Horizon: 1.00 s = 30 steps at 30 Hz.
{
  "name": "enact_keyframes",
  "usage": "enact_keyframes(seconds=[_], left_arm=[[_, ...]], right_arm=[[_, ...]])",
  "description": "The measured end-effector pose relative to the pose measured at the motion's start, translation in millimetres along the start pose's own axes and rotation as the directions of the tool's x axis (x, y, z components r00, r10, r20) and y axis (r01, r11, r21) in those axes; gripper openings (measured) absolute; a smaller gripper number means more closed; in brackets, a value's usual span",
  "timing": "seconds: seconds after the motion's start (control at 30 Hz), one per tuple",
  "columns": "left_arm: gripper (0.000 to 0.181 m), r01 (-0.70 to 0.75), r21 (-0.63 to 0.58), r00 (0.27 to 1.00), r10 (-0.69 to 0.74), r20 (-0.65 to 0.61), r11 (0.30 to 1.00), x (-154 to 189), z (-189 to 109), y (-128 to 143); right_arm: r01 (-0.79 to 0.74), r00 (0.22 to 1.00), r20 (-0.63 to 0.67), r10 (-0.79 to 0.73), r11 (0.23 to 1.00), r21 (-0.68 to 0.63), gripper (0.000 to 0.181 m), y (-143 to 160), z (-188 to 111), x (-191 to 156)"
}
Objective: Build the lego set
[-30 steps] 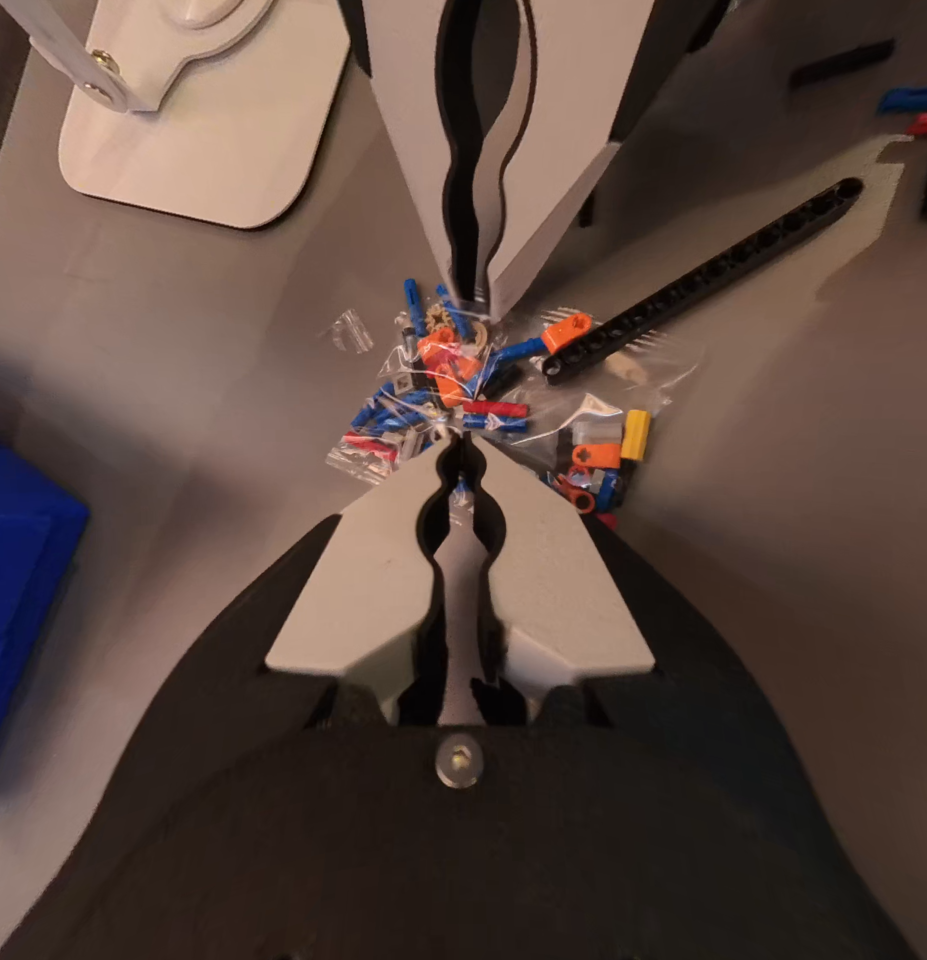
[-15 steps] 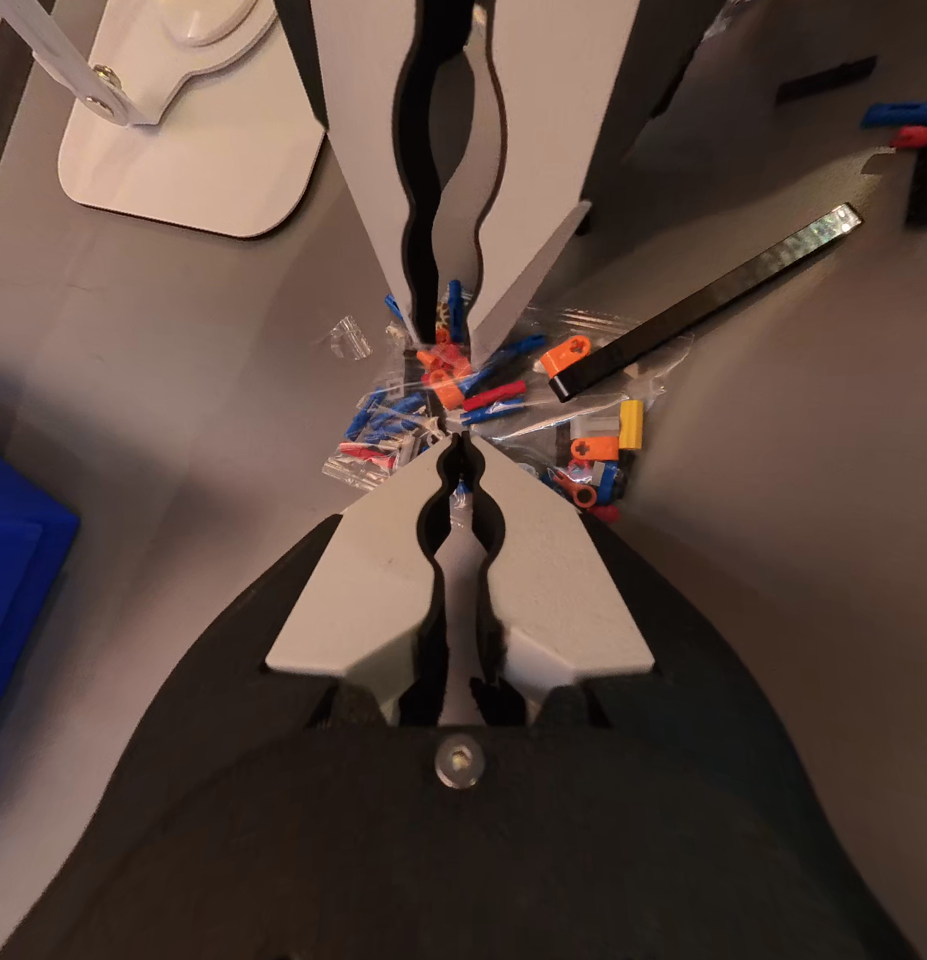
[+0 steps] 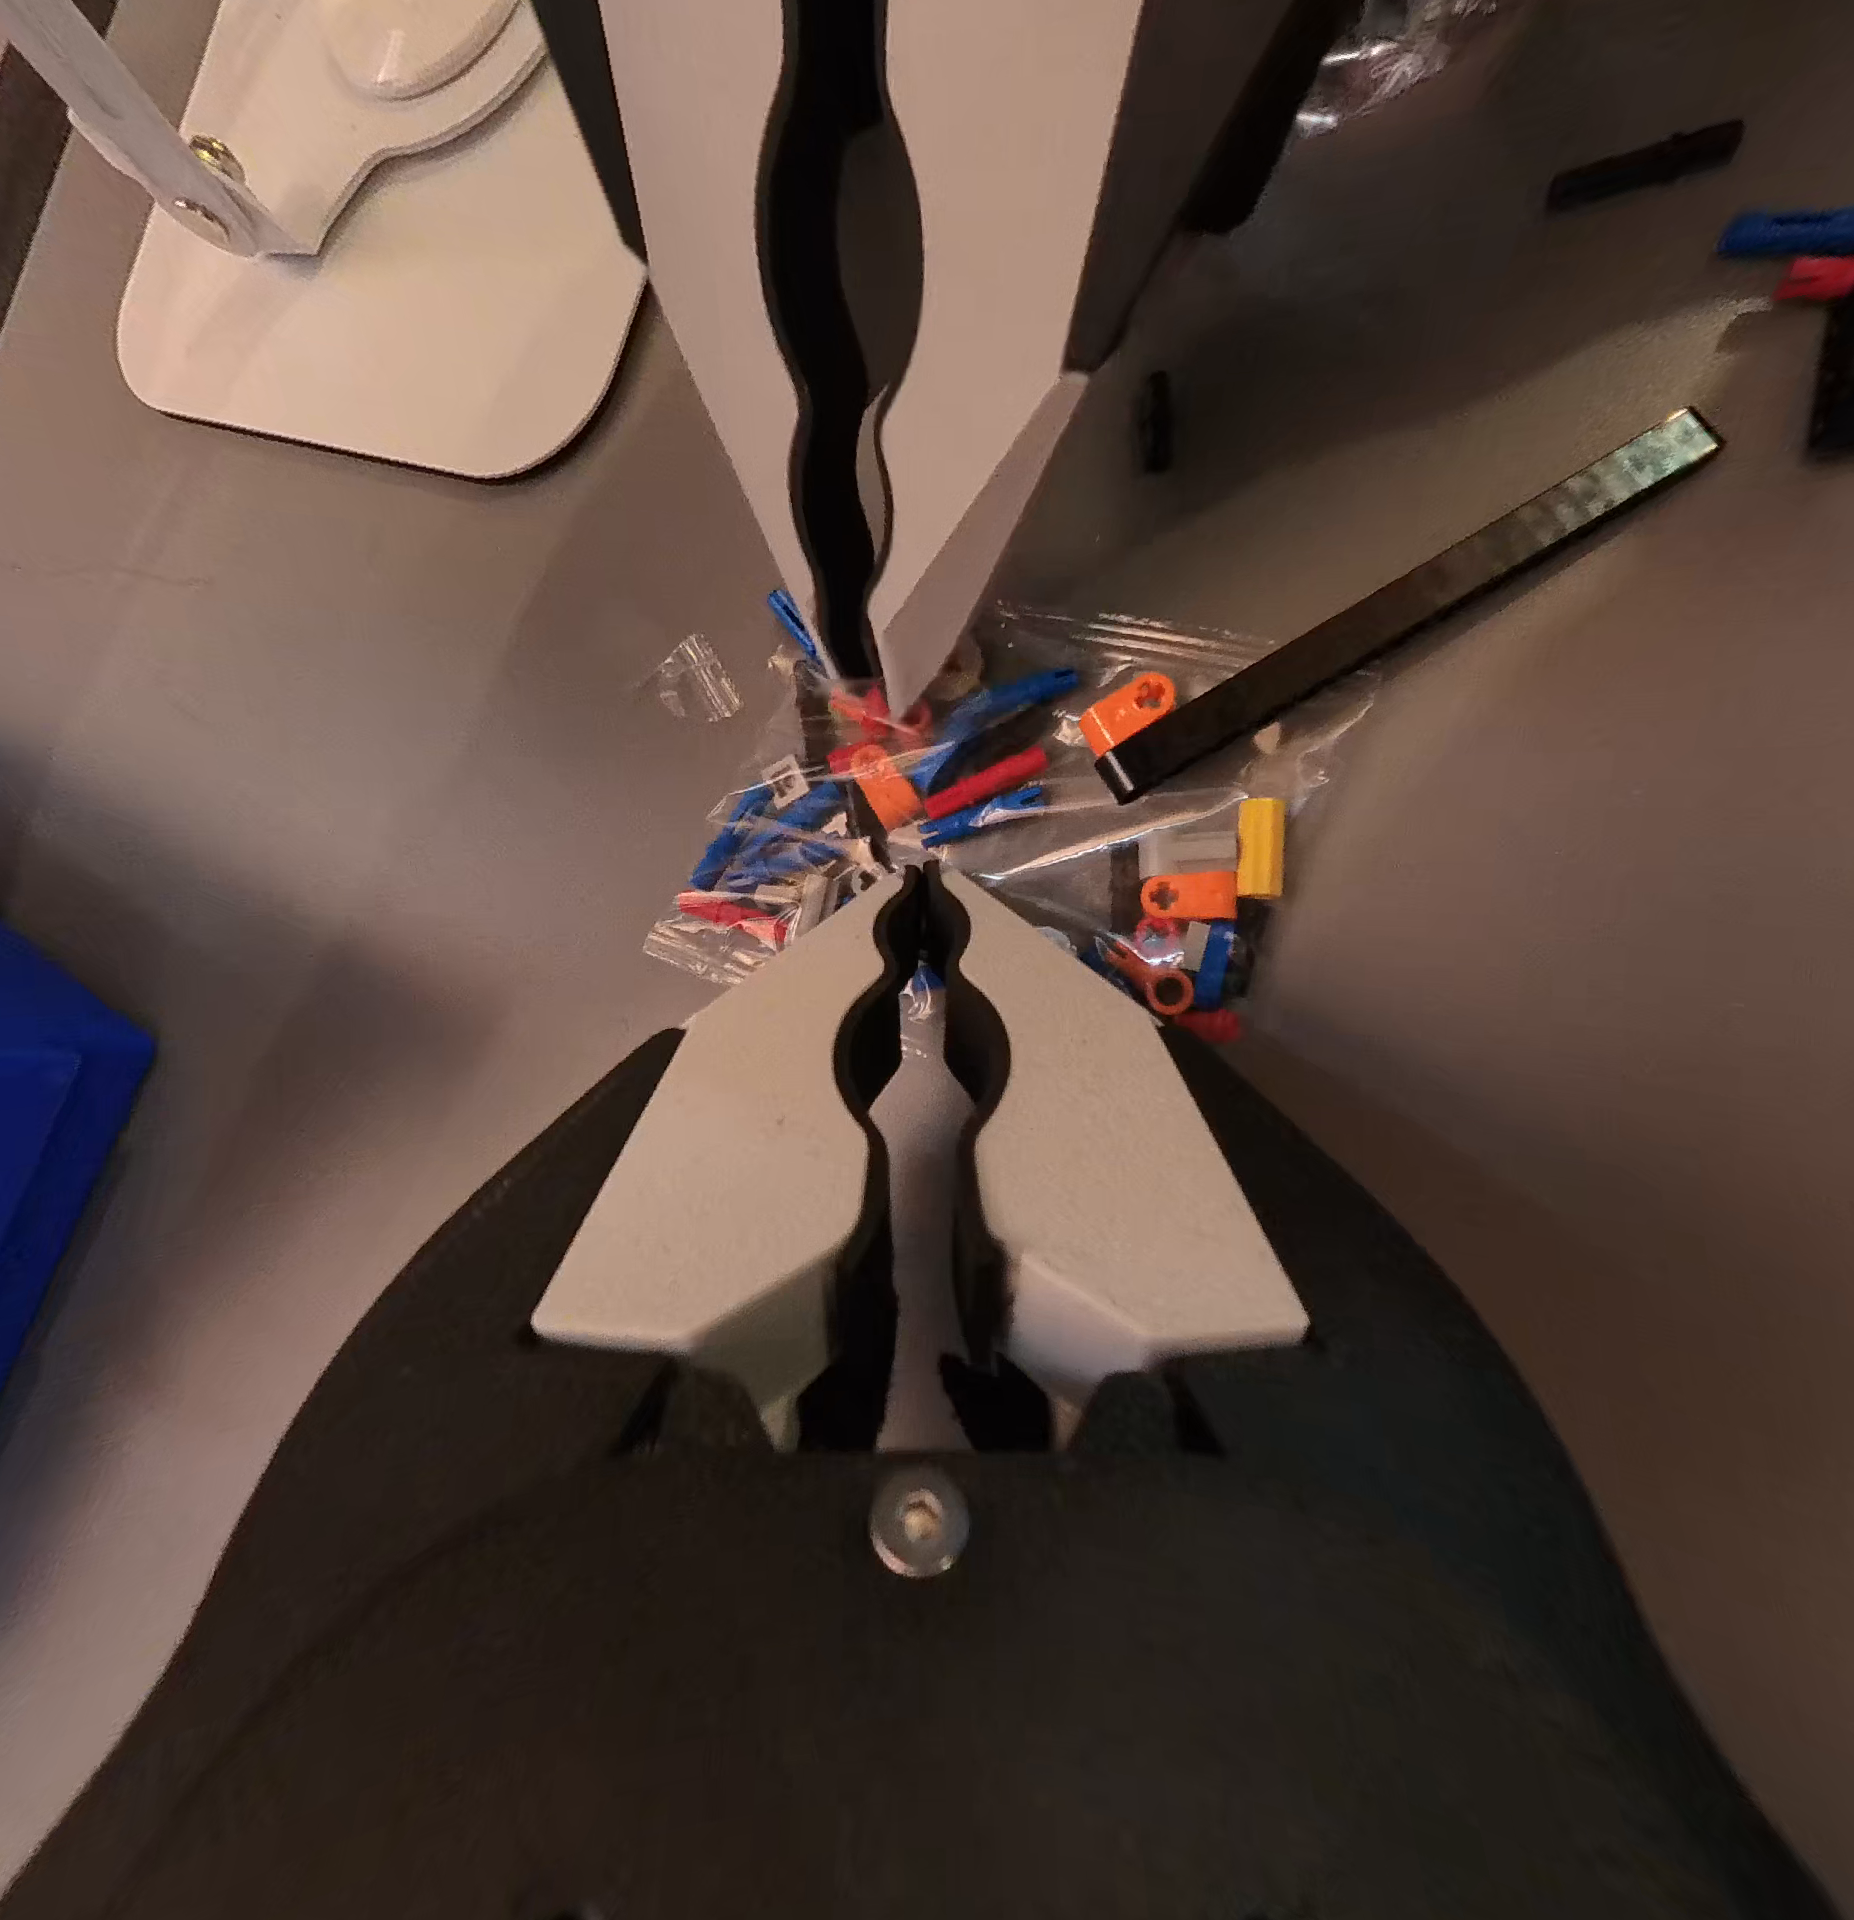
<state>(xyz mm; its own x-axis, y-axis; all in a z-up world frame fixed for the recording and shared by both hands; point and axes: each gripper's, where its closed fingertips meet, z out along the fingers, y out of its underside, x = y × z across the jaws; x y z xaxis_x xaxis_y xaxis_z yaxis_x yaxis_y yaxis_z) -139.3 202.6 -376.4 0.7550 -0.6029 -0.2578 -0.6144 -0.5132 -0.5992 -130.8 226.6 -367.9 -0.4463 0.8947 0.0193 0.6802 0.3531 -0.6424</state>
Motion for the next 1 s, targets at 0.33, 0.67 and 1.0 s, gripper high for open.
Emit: enact_keyframes(seconds=[0.33,0.67,1.0], left_arm=[[0.000,-0.002,-0.004,1.000,0.002,0.001,1.000,0,0,0],[0.000,-0.007,-0.022,1.000,0.008,0.020,1.000,-2,0,0],[0.016,-0.001,-0.053,0.995,0.006,0.099,0.999,-20,-5,3]], right_arm=[[-0.037,0.998,0.041,0.037,0.999,0.011,0.001,7,-8,0],[-0.071,0.996,0.050,0.069,0.997,0.034,0.002,16,-34,-6],[-0.110,0.993,0.044,0.105,0.988,0.109,0.002,19,-65,-20]])
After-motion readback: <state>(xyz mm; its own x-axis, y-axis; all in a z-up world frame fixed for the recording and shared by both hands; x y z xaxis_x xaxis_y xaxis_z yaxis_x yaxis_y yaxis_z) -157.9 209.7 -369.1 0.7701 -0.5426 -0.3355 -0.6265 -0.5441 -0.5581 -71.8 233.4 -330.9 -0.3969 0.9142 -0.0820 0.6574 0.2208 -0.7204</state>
